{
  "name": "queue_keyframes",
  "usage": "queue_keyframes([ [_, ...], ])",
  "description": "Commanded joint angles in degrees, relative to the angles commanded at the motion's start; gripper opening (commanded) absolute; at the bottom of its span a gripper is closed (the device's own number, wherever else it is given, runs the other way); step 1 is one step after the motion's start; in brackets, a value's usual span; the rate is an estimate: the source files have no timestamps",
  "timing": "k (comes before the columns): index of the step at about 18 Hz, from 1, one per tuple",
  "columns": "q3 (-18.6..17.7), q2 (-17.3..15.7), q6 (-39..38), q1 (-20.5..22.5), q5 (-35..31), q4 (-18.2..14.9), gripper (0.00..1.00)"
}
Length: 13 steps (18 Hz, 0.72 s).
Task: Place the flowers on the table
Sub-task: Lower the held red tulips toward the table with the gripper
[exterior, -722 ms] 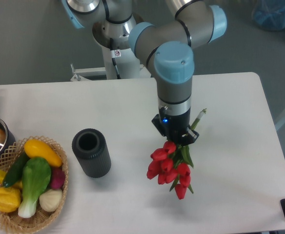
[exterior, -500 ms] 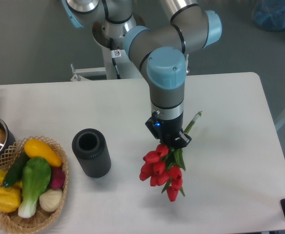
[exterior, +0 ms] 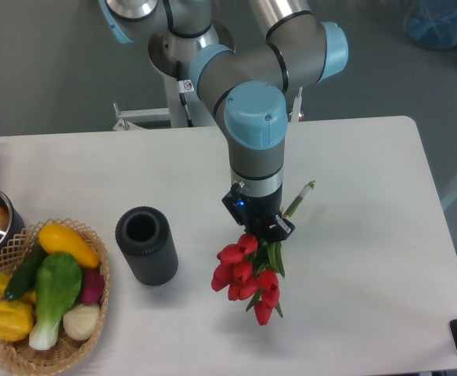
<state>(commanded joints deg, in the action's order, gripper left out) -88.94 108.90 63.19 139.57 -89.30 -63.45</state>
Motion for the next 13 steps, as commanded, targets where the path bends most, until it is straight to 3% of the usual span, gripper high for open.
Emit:
queue_keyframes([
  [3, -0.35, 0.00, 0.09, 0.53, -0.09, -1.76, 0.09],
  [10, -1.58, 1.40, -0.43, 0.71, -0.53, -1.15, 0.12],
  [13, -3.51, 2.29, -0.52, 0.88, -0.44, -0.89, 0.20],
])
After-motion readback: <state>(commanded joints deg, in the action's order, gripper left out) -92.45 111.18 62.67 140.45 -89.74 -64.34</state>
